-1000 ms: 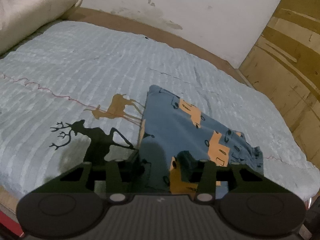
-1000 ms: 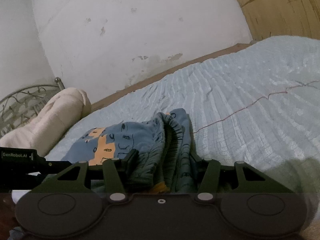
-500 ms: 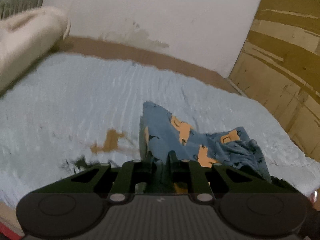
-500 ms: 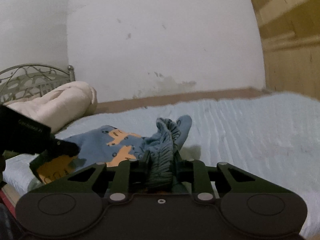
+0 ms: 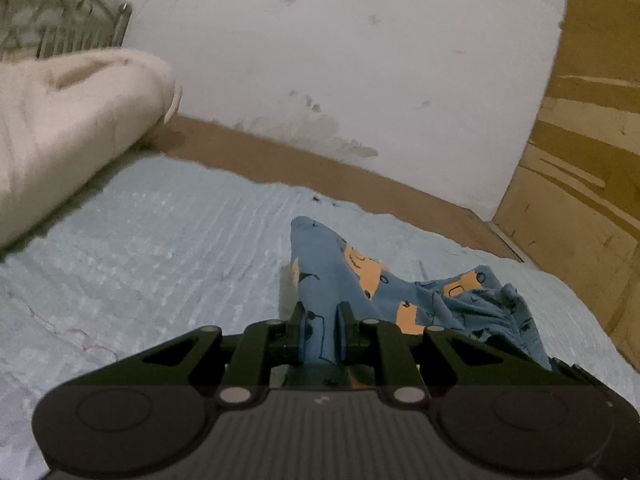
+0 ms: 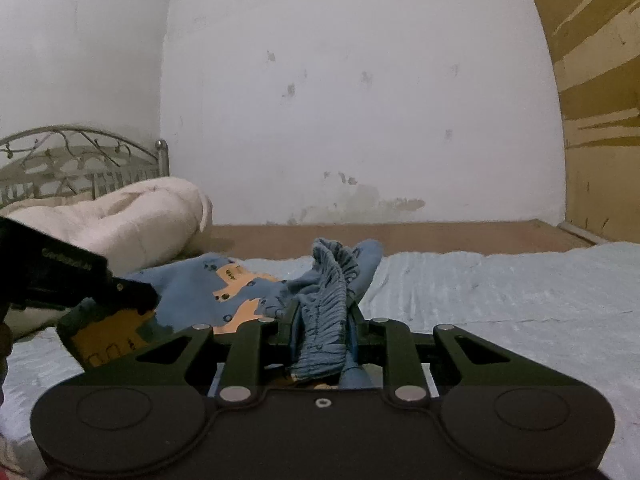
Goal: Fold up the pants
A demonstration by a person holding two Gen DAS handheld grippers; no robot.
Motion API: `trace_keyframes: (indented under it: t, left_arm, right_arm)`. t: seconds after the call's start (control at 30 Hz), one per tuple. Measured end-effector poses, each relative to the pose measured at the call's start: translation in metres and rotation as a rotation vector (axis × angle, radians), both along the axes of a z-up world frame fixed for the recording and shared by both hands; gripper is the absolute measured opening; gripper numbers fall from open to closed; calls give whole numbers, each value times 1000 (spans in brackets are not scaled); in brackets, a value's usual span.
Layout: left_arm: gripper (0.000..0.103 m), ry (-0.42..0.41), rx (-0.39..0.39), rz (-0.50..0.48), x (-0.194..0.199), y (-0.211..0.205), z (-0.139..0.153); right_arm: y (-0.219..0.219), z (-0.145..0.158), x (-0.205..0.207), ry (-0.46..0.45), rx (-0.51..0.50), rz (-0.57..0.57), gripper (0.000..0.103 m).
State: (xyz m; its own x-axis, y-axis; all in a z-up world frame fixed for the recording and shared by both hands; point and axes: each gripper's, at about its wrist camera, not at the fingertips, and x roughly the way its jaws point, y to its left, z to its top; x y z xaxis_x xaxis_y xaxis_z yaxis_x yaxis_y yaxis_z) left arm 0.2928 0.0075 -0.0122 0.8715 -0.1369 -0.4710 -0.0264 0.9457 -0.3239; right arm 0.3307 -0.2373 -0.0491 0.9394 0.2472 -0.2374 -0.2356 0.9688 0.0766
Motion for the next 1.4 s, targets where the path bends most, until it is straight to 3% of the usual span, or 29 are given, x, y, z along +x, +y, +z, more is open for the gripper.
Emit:
trace_keyframes:
  t: [0.27, 0.43, 0.5, 0.63, 0.7, 0.73, 0.8, 0.9, 1.13, 1.4]
  left_arm:
    - [16, 119, -16, -5, 29, 13, -41]
    - [23, 148, -36, 4, 30, 18, -50]
    - [37, 165, -38, 16, 32, 19, -50]
    - [61, 166, -33, 35, 25, 22, -44]
    - [78, 151, -16, 53, 19, 21, -37]
    - [82, 140, -4, 63, 16, 20, -34]
    - [95, 119, 17, 76, 9, 18, -25]
    - [102, 83, 42, 82, -4, 13, -12]
    - [102, 0, 111, 75, -40, 1, 16]
    - [102, -29, 177, 50, -87, -17, 27]
  right_arm:
    - [10, -29, 44, 165, 4, -58, 24]
    - [9, -34, 44, 191, 36, -89, 36]
    - [7, -34, 44, 198, 46, -99, 45]
    - [3, -31, 34, 171, 66, -121, 81]
    - [-1, -27, 28, 155, 68, -110, 91]
    - [-2, -23, 24, 144, 67, -105, 98]
    - [-5, -16, 14, 114, 59, -106, 102]
    - [-12, -4, -1, 79, 59, -116, 102]
    - [-25, 26, -34, 10, 76, -101, 102]
    - [-38, 42, -85, -28, 74, -42, 102]
